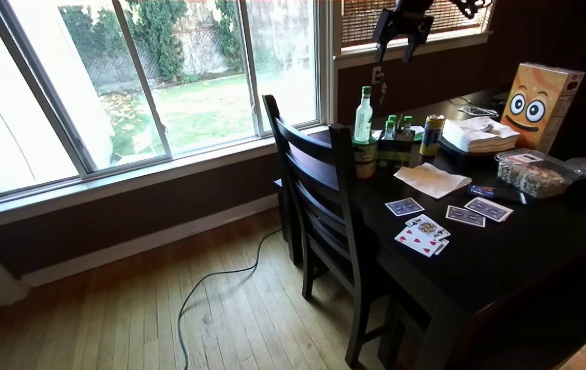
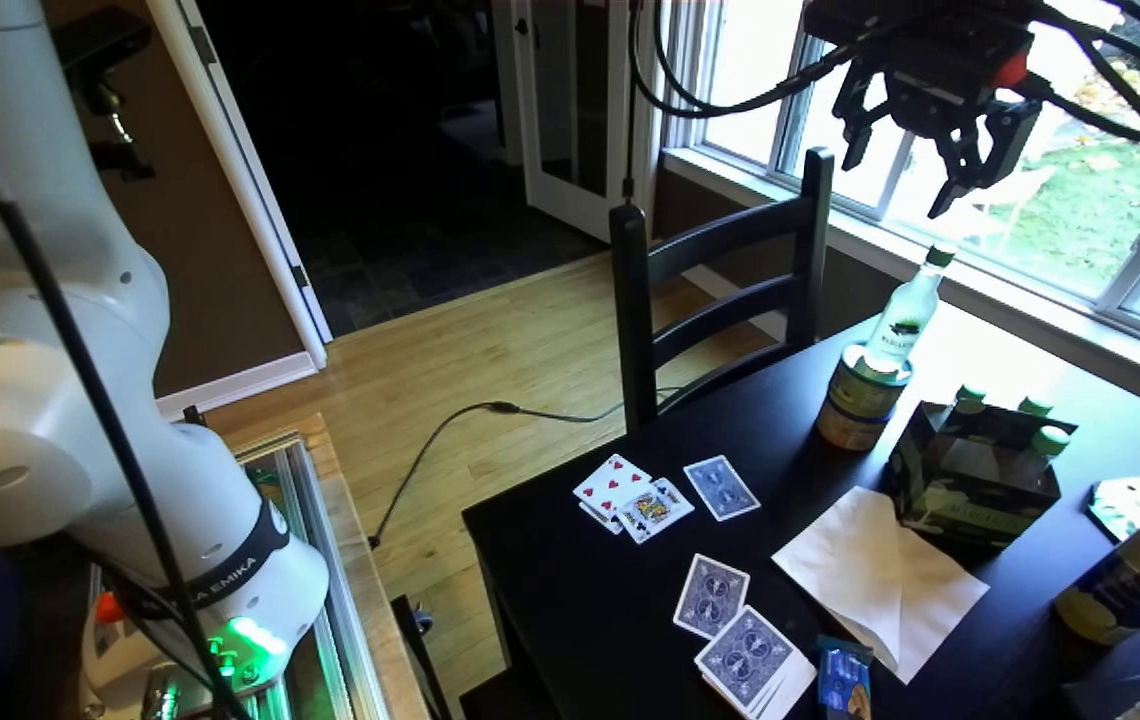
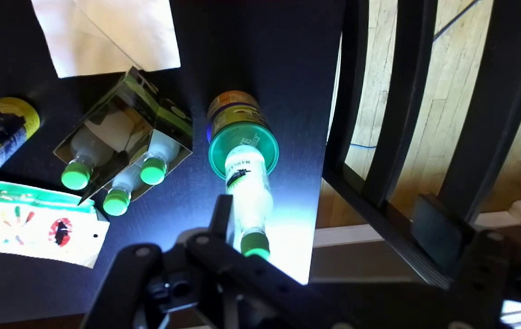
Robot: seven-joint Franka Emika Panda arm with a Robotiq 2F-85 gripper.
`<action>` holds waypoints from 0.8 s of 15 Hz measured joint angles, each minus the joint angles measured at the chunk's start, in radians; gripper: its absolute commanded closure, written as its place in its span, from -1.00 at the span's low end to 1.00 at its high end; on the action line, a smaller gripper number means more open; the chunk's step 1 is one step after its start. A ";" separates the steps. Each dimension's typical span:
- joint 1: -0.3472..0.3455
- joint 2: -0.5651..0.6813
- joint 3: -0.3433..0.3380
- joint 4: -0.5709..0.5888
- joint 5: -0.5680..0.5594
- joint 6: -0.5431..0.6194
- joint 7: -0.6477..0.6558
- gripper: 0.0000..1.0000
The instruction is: Move the bottle to the right
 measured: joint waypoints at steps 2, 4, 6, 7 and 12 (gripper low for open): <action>0.000 0.001 0.002 0.004 0.001 0.000 0.000 -1.00; 0.000 0.000 0.002 0.005 0.000 0.000 0.000 -1.00; -0.001 0.006 0.002 0.007 -0.008 0.005 0.001 -1.00; -0.001 0.013 0.002 0.009 -0.009 0.008 0.001 -1.00; -0.001 0.088 0.004 0.028 -0.010 0.087 0.000 -1.00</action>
